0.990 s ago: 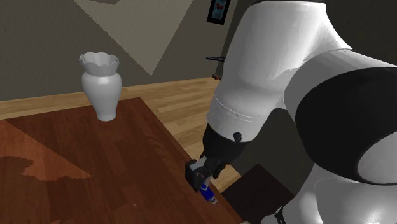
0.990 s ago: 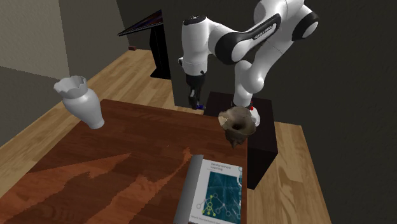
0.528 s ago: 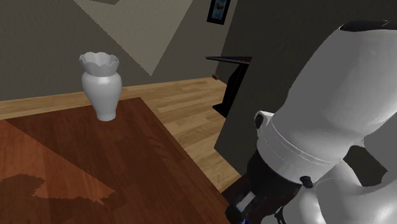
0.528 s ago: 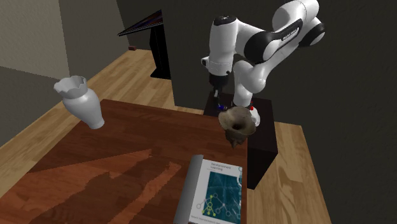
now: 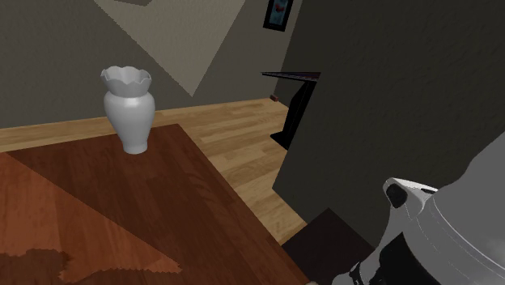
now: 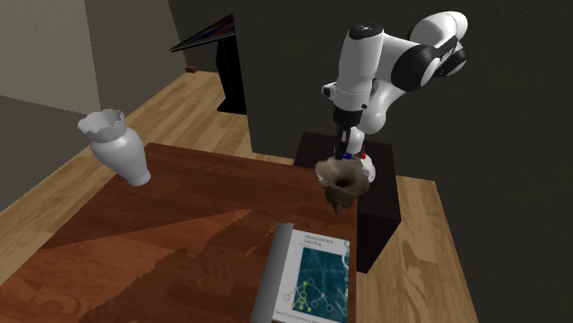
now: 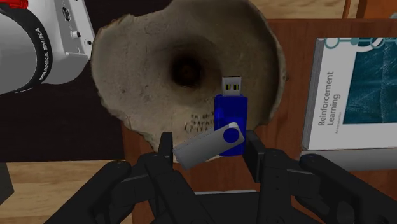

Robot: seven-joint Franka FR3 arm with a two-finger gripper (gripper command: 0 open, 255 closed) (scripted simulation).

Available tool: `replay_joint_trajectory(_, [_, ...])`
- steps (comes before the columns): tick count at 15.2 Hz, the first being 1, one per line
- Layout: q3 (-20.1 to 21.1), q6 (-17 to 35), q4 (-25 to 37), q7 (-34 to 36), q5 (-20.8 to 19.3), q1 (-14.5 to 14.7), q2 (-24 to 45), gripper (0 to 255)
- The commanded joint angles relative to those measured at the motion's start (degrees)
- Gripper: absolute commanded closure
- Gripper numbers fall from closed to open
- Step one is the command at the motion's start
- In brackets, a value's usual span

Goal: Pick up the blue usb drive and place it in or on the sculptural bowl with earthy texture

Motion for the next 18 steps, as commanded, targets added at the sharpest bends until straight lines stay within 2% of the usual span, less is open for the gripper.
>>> replay_joint_trajectory(1, [0.69,0.87,-1.52,0.23,0.80,0.55,-0.66,255])
replay_joint_trajectory(12, [5.03,8.57,-9.46,-0.27,5.01,2.25,-0.80,255])
replay_joint_trajectory(18, [5.03,8.57,-9.46,-0.27,5.01,2.25,-0.80,255])
